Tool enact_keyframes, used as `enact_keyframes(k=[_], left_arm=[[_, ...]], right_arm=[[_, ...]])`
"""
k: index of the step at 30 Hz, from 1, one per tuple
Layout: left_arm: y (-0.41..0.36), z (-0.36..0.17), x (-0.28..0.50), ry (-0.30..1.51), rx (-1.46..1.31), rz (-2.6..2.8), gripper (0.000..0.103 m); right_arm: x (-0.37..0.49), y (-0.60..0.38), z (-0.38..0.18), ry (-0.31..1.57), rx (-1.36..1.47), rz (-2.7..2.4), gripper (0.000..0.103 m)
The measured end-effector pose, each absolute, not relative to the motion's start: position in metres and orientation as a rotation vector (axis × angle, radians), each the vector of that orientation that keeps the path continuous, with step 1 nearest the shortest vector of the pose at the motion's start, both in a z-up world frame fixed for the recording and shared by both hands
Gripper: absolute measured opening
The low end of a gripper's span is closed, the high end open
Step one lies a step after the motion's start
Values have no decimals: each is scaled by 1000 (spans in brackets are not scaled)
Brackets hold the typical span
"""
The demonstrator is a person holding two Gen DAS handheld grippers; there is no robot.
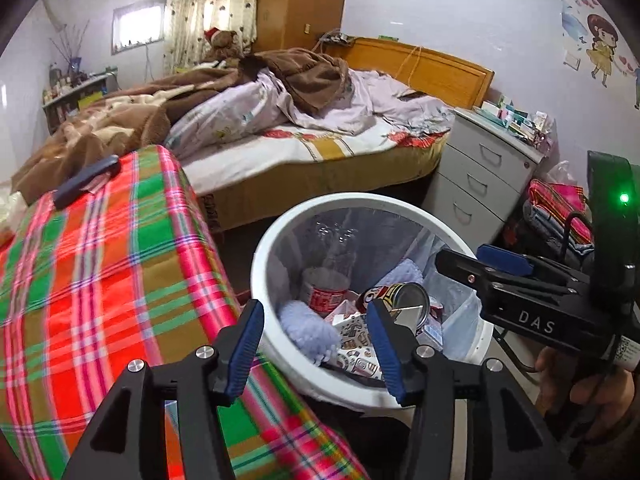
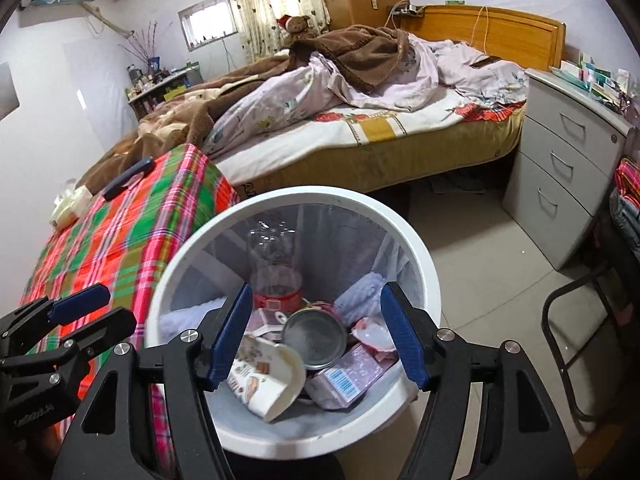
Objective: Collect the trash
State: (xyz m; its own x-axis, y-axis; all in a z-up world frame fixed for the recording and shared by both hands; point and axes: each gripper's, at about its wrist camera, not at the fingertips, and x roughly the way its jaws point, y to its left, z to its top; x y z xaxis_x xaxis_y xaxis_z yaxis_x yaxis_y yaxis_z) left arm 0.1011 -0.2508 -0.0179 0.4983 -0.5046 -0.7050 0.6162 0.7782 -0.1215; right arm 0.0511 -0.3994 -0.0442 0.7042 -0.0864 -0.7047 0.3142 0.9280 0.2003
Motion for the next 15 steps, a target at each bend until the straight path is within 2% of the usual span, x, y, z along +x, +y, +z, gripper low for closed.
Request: enact_keyframes(k=[15], left_arm=[[-172,-3,48,707,98,-481,53]], right_arm=[[14,-331,-24,612,237,-103,68]])
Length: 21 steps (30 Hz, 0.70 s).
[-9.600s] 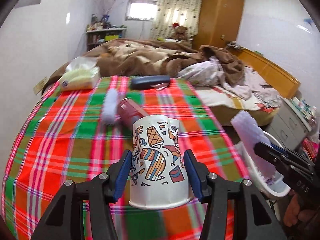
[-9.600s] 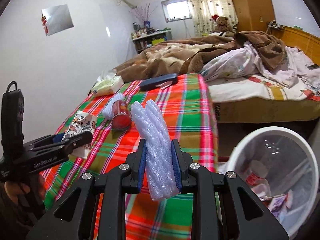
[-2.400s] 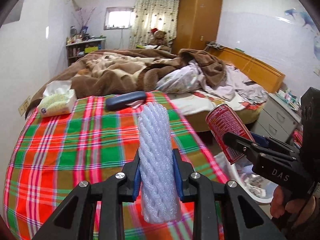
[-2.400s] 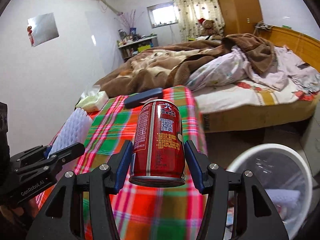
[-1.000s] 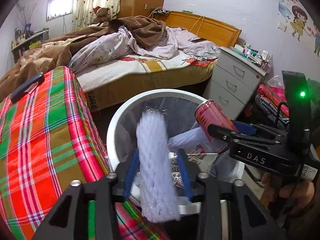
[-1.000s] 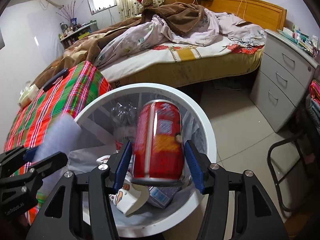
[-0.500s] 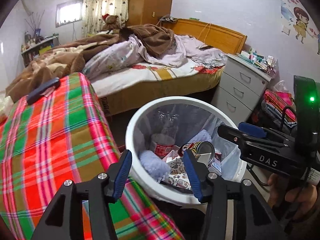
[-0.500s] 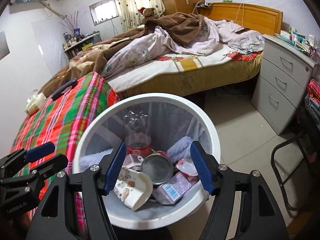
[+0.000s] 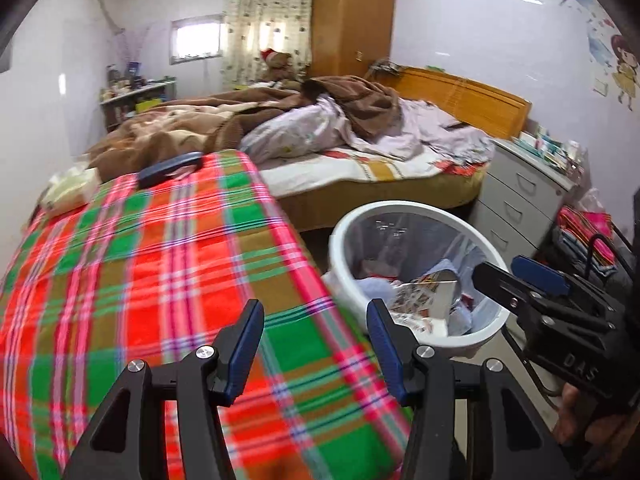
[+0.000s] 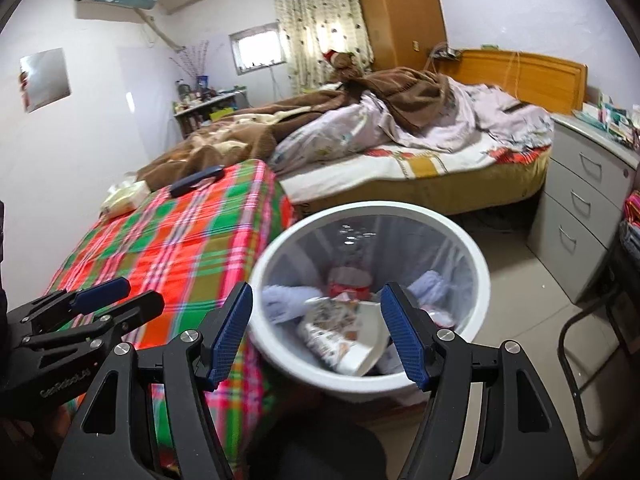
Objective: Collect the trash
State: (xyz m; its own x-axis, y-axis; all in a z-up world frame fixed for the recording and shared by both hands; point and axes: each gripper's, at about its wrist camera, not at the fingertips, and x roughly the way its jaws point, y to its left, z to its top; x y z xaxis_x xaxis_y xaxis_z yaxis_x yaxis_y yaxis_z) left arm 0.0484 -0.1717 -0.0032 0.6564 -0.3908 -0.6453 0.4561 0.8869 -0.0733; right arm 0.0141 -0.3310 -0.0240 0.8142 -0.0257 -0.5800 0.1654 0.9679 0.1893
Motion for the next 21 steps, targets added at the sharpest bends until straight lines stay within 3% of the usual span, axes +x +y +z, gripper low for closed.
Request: enact_keyframes(k=[21], left_arm=[[-93,1,-9,604,60,-286,53]], right_arm=[[-11,-271,-25,548,167,-31,68]])
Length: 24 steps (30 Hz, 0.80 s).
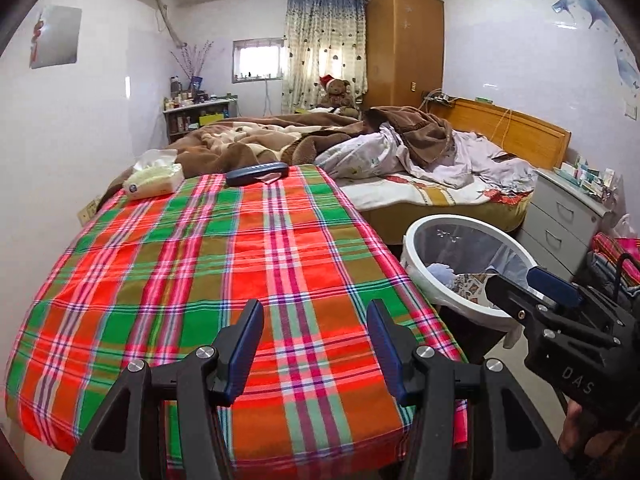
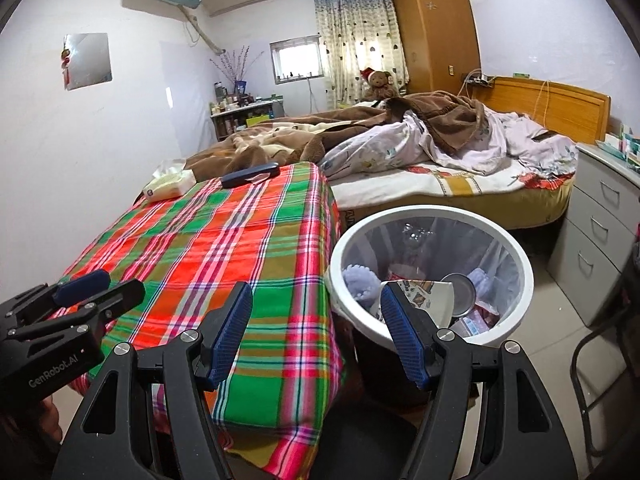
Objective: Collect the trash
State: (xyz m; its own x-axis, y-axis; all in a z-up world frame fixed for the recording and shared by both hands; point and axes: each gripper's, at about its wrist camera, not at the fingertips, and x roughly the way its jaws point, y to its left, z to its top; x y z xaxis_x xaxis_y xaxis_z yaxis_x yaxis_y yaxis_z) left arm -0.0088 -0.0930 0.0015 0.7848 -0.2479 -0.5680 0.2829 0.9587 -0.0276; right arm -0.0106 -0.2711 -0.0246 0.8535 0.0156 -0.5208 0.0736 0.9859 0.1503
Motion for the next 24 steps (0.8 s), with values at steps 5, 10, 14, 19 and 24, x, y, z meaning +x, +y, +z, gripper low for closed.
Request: enact_keyframes(k=[5,10,14,19,24], left_arm=[[-92,0,-14,595,71,-268,53],[-88,0,-18,586,63,-243,53],[-85,0,-19,583,63,-239,53],[-83,1,-21,583,57,-236,53],[-83,1,-23,582,60,-235,53]], right_arm=[[-15,-266,-25,540,169,-29,68],[-18,-264,-22,524,170,-37,68],[-19,-260,-22,523,167,-32,68],[-20,-257,-22,520,167,-32,68],[-20,-257,-22,524,169,-33,68]])
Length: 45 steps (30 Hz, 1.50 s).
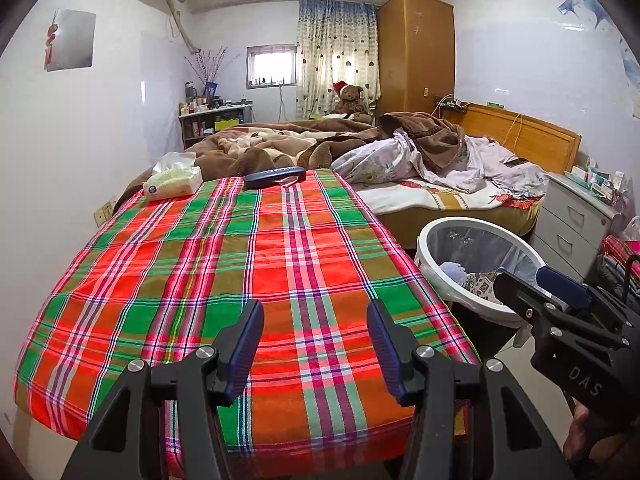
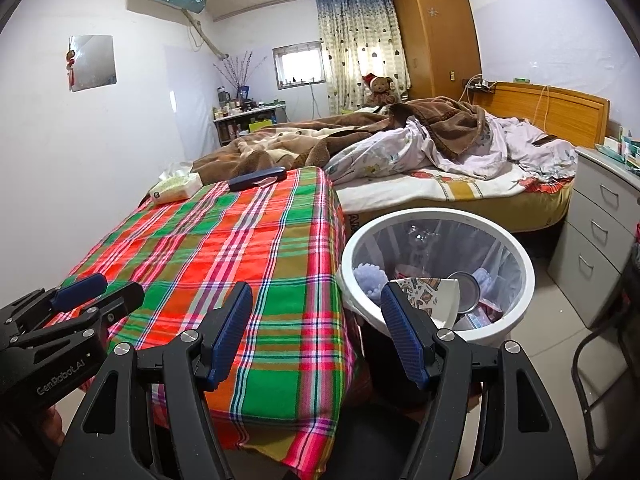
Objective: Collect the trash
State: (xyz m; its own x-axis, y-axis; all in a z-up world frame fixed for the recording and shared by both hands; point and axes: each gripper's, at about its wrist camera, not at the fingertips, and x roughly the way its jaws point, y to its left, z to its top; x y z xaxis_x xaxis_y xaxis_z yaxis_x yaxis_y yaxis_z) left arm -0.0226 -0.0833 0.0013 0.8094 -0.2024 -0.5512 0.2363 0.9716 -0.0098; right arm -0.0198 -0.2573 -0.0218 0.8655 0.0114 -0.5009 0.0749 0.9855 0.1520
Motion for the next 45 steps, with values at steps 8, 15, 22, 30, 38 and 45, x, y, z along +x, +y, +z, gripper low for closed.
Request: enact_keyframes(k=[8,15,22,30,38,45], left_arm=[[-84,2,-24,583,59,-236,53],[-84,2,-25,582,60,-234,53],[-83,4,-27,580,58,-231,53],[-82,5,-28,577,57,-231,53],[-81,6,-28,577,56,-232,53],[-82,6,-28,577,55,-232,53]], right_arm=[[-21,-258,-21,519,169,-36,68],[-21,-257,-21,516,169,-37,68],[-21,-256,-21,515,171,-34,68],[-21,-255,-21,513,169,-35,68],[-22,-255,-20,512,170,-35,68],[-22,-255,-20,510,170,-33,68]])
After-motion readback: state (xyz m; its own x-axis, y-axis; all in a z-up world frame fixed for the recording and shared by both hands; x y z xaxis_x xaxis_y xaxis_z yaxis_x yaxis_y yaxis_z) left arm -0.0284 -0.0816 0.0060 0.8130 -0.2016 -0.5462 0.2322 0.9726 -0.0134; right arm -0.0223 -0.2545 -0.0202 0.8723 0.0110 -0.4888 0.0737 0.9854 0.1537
